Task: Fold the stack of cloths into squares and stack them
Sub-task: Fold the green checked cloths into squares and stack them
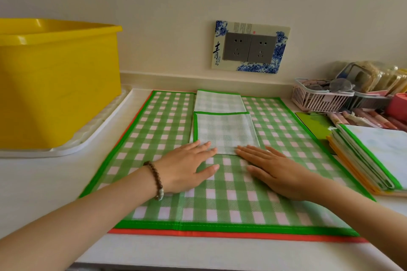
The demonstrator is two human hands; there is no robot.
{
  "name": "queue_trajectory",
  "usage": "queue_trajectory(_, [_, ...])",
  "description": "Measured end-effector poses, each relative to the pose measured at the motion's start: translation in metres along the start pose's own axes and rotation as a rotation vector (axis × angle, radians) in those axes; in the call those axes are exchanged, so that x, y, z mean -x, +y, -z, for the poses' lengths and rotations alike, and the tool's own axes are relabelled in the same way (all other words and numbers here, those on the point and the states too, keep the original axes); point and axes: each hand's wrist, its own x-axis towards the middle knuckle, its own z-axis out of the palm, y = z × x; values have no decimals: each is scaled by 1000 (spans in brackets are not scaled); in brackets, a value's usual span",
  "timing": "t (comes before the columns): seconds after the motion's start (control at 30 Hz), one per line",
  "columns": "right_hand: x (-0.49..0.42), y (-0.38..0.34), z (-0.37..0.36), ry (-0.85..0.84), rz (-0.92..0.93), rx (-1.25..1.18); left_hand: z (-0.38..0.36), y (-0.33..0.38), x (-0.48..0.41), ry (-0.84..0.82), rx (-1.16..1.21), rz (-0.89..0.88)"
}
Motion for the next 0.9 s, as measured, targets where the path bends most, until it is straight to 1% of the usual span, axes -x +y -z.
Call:
queue_trajectory(0.17, [24, 20, 2, -28, -47, -55, 0, 0, 0, -33, 2, 3])
queue_trajectory(0.3, [20, 20, 9, -20, -63, -118, 0, 0, 0, -35, 12, 5])
queue_trajectory(0.37, [17, 20, 19, -3, -74, -60, 1, 0, 1, -26, 12, 3])
queue_trajectory(0.47, [11, 17, 30, 71, -66, 117, 5, -1, 1, 13, -2, 3])
queue_trajectory(0.53, [4, 11, 35, 85, -43, 201, 10, -2, 0, 31, -12, 9])
queue_trajectory(0.77, [-15, -2, 40, 38, -53, 361, 18, -16, -3, 39, 16, 80])
queue_trajectory(0.9, [-20, 4, 35, 108, -97, 314, 20, -20, -4, 79, 26, 89])
